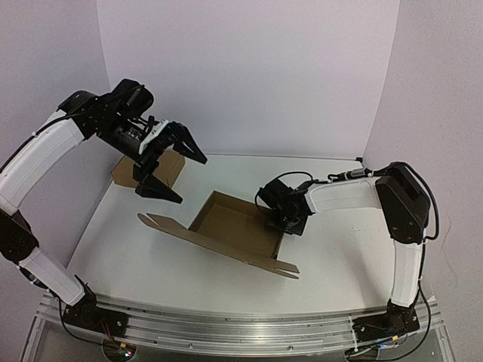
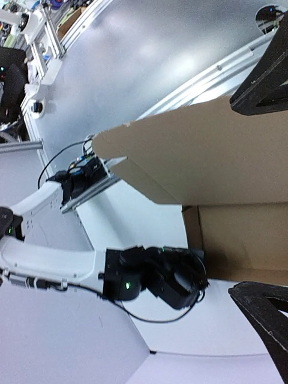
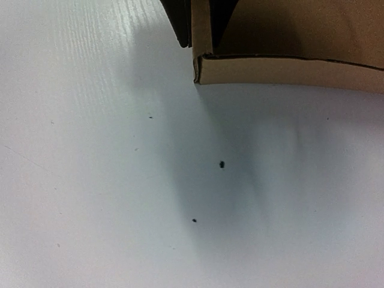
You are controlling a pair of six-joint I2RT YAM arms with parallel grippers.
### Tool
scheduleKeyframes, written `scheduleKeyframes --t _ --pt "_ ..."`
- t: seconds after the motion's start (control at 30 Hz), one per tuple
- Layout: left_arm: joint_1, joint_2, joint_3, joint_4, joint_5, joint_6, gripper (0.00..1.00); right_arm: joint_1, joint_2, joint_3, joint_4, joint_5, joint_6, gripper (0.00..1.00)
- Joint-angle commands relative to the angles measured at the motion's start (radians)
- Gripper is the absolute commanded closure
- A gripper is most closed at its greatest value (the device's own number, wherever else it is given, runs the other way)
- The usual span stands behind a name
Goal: Fold the paper box
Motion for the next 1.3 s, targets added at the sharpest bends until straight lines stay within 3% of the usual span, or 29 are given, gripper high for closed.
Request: scheduleKeyframes --t 0.0,0.33,0.57,0.63,0.73,0.83,1.03,1.13,1.27 --pt "-0.046 0.013 0.018 -0.171 -0.092 0.077 0.0 0.0 0.004 0.013 -0.198 0.028 0.13 1.0" --pt "-0.22 0.027 -0.037 -0.219 -0.242 0.117 0.0 0.018 0.006 0.003 -0.233 0.027 0.301 1.0" --pt "-0.245 -0.003 -0.086 -0.201 -0.256 0.135 0.0 0.019 0.034 0.028 -0.234 0.015 0.339 1.0" --pt "-0.254 -0.032 -0.178 -0.12 -0.322 0.135 0.0 0.022 0.05 0.048 -0.234 0.0 0.325 1.0" --pt "-0.277 -0.088 -0.332 0.13 -0.484 0.109 0.01 0.029 0.047 0.044 -0.234 -0.001 0.32 1.0" --pt "-0.278 -0.12 -0.416 0.309 -0.561 0.104 0.16 0.029 0.038 0.035 -0.234 -0.003 0.299 1.0" --pt "-0.278 -0.092 -0.382 0.228 -0.515 0.143 0.75 0.029 0.029 0.06 -0.231 -0.032 0.159 1.0" --pt "-0.278 -0.091 -0.389 0.21 -0.516 0.167 0.96 0.029 0.016 0.048 -0.227 -0.085 0.089 0.84" --pt "-0.278 -0.074 -0.371 0.185 -0.522 0.183 1.0 0.03 -0.04 -0.016 -0.217 -0.148 -0.013 0.65"
